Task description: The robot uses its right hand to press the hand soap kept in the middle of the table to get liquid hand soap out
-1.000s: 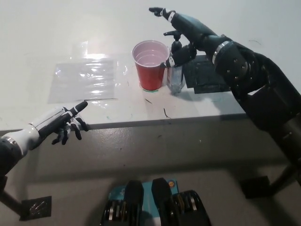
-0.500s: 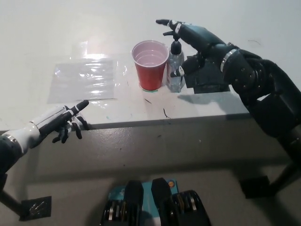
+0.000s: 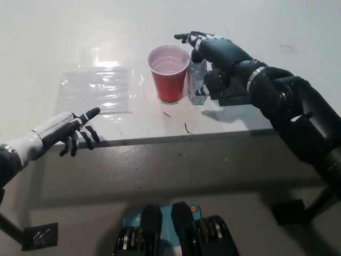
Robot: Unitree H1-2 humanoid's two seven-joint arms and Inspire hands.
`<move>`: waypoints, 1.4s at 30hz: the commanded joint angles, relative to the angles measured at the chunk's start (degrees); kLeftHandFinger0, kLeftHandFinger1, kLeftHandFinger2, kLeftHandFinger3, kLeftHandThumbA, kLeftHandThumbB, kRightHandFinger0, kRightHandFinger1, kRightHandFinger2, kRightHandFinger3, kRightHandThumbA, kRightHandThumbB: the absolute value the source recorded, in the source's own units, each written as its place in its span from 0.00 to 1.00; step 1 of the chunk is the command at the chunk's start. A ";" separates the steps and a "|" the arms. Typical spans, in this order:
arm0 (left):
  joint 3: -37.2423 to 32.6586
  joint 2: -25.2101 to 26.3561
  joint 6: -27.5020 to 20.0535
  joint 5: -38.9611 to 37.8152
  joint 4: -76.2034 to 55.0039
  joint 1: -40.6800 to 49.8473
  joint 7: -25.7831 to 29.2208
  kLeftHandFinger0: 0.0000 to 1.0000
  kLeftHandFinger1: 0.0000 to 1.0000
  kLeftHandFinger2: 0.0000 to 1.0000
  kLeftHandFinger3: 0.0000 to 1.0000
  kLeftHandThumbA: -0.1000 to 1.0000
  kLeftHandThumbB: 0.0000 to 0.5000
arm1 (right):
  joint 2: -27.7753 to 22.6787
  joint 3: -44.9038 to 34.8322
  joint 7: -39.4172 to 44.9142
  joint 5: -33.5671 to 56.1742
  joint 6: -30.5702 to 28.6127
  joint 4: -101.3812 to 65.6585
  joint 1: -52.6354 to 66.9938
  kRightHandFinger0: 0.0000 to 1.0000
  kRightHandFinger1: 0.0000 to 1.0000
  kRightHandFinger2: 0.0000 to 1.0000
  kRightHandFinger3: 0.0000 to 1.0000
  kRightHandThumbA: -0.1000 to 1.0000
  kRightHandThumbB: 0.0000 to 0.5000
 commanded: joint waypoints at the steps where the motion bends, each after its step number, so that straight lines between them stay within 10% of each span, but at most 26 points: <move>1: -0.07 2.20 -0.24 0.60 -1.29 -2.62 -1.44 0.10 0.19 0.38 0.64 1.00 0.33 | -1.38 3.45 -0.38 -6.94 -2.89 1.33 0.38 1.00 1.00 1.00 1.00 1.00 0.89; 19: -0.45 2.94 -0.54 1.29 -1.90 -4.39 -2.54 0.11 0.18 0.37 0.59 1.00 0.38 | -6.83 14.15 -0.50 -24.82 -1.86 -0.09 -0.51 1.00 1.00 1.00 1.00 1.00 0.96; 42: -0.61 2.99 -1.24 1.63 -1.34 -7.01 -4.19 0.12 0.18 0.35 0.59 1.00 0.37 | 1.25 2.09 -2.12 -16.07 -2.92 4.58 6.36 1.00 1.00 1.00 1.00 1.00 0.96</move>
